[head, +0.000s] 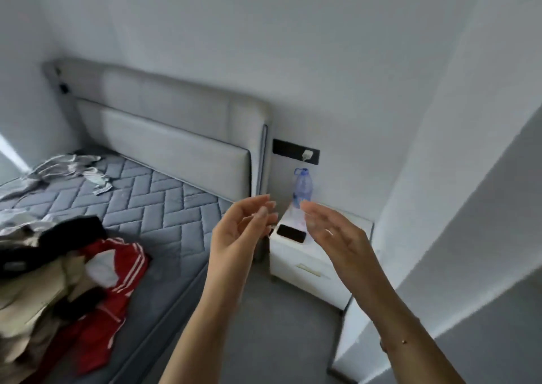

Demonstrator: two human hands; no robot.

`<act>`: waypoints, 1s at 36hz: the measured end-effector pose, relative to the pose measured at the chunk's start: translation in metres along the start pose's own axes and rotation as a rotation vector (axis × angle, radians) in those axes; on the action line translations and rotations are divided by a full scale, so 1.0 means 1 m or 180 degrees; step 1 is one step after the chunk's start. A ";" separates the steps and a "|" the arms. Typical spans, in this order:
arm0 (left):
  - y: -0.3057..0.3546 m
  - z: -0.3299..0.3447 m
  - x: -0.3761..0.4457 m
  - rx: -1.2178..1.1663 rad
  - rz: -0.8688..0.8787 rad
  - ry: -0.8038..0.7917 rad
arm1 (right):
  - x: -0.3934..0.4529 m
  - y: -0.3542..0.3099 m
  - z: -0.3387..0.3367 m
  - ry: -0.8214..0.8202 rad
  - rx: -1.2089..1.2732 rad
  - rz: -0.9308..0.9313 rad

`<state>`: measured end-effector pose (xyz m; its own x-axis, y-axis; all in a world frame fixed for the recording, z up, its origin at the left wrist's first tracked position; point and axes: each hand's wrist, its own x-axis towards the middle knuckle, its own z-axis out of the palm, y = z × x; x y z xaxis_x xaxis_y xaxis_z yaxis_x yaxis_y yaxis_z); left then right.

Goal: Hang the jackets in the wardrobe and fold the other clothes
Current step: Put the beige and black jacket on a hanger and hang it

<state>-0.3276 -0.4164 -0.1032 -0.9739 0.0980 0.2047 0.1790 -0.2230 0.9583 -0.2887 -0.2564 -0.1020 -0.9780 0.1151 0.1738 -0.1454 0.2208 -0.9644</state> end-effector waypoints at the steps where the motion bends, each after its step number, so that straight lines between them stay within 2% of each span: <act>1: 0.002 -0.019 0.002 0.0050 0.0019 0.0105 | 0.007 0.000 0.019 -0.0172 -0.0039 0.0006; 9: 0.012 -0.158 0.001 0.0223 0.0082 0.0958 | 0.053 -0.002 0.154 -0.1233 0.0205 0.0063; 18: -0.011 -0.265 0.024 0.0375 -0.0109 0.1687 | 0.126 0.019 0.275 -0.2096 0.0057 -0.0033; 26: -0.040 -0.346 0.098 0.0609 -0.0295 0.2302 | 0.232 0.063 0.376 -0.2851 0.0089 0.0064; 31: -0.049 -0.391 0.157 0.0715 -0.0633 0.2463 | 0.306 0.079 0.436 -0.3108 0.0119 0.0197; 36: -0.055 -0.438 0.196 0.0699 -0.0764 0.2894 | 0.365 0.082 0.503 -0.3395 0.0092 0.0204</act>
<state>-0.5897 -0.8098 -0.2032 -0.7074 -0.6916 -0.1457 -0.1066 -0.0994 0.9893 -0.7323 -0.6834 -0.2179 -0.6074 -0.7841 -0.1280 -0.0790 0.2199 -0.9723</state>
